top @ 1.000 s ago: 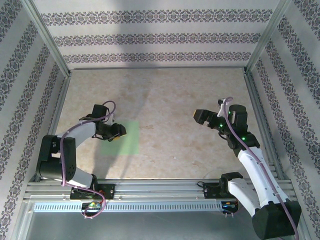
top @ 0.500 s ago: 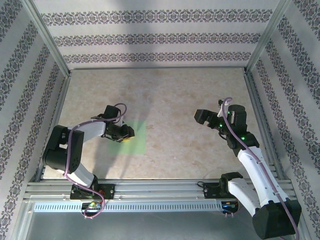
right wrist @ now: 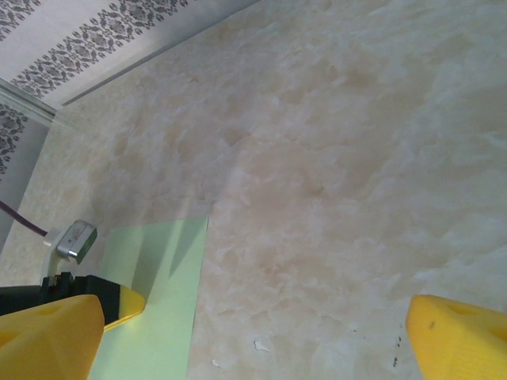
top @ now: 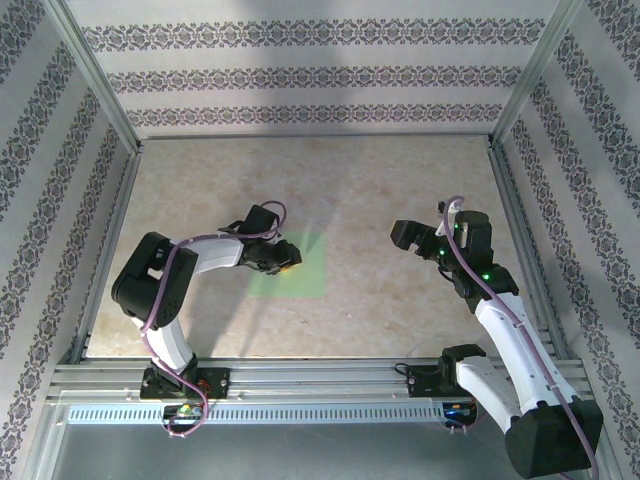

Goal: Fold a paper plane with a square sheet of paper (fold left side to right side)
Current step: Move the square sheet of paper to the center of the table.

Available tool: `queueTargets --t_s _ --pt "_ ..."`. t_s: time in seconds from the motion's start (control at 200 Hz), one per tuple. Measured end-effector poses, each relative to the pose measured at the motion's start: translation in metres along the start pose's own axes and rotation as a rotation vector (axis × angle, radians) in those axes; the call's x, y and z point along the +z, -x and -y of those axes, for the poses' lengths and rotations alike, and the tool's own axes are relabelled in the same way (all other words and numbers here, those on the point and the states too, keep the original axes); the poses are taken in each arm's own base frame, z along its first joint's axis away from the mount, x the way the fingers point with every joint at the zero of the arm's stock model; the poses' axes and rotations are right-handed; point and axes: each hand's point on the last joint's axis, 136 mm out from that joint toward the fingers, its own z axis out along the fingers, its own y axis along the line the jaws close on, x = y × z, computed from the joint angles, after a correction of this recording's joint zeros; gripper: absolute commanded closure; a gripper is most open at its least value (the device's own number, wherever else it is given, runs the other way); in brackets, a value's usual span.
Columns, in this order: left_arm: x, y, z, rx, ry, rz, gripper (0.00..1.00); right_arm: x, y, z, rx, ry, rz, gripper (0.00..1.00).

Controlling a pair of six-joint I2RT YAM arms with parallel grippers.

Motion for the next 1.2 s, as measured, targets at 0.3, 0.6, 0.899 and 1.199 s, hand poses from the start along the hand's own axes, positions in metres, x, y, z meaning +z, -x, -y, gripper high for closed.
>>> queueTargets --t_s 0.3,0.6,0.899,1.199 --pt "0.024 0.012 0.032 0.007 -0.039 0.021 0.68 0.000 -0.006 0.009 0.011 -0.044 -0.018 0.02" --pt "0.037 0.021 0.051 0.005 -0.055 0.040 0.68 0.003 -0.008 0.014 0.017 -0.066 -0.030 0.02" --pt "0.033 0.034 0.068 0.019 -0.076 0.061 0.62 0.016 -0.017 0.023 0.011 -0.115 -0.117 0.05" --pt "-0.021 0.047 0.095 0.096 -0.110 0.156 0.65 0.061 -0.011 -0.007 -0.175 -0.150 -0.255 0.02"
